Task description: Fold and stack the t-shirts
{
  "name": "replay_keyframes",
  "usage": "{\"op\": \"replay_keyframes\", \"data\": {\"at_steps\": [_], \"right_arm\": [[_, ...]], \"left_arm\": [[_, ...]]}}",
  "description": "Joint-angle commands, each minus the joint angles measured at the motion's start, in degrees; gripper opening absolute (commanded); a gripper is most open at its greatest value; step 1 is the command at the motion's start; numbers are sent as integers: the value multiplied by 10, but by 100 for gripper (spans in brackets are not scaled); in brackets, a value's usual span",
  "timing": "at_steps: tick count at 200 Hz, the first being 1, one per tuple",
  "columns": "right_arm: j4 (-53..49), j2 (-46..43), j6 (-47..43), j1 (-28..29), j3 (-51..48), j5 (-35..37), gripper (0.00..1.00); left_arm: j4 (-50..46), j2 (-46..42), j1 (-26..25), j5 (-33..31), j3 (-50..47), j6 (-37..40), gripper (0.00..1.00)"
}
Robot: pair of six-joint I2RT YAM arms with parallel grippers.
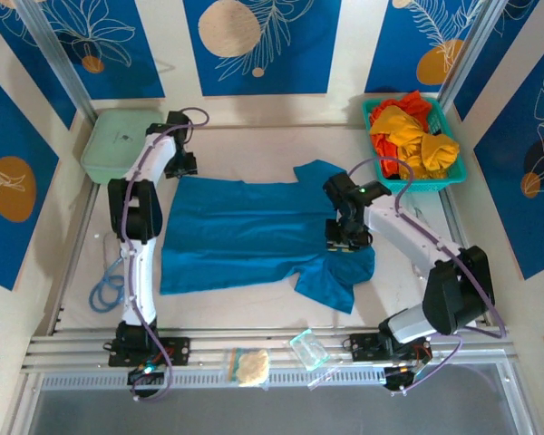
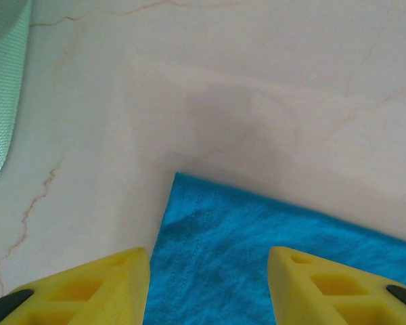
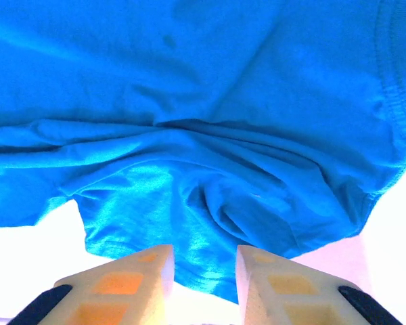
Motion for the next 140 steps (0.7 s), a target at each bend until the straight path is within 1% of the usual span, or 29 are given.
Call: {"op": "replay_keyframes", "data": {"at_steps": [1, 37, 68, 88, 122, 140], "right_arm": [[-7, -22, -17, -16, -16, -31, 30], [-10, -38, -19, -25, -36, -36, 29], [-12, -46, -15, -26, -46, -38, 29], [-15, -46, -16, -28, -43, -39, 28], [-22, -41, -19, -28, -31, -37, 28], [-23, -41, -19, -29, -29, -35, 27]], "left_arm": [[-21, 16, 8, -2, 24, 48, 50], [-26, 48, 14, -4, 60, 99, 50], [-54, 93, 20, -5, 111, 136, 49], [-65, 116, 22, -1, 130, 149, 49], [-69, 135, 24, -5, 132, 162, 49], [-75, 138, 27, 21, 133, 163, 48]]}}
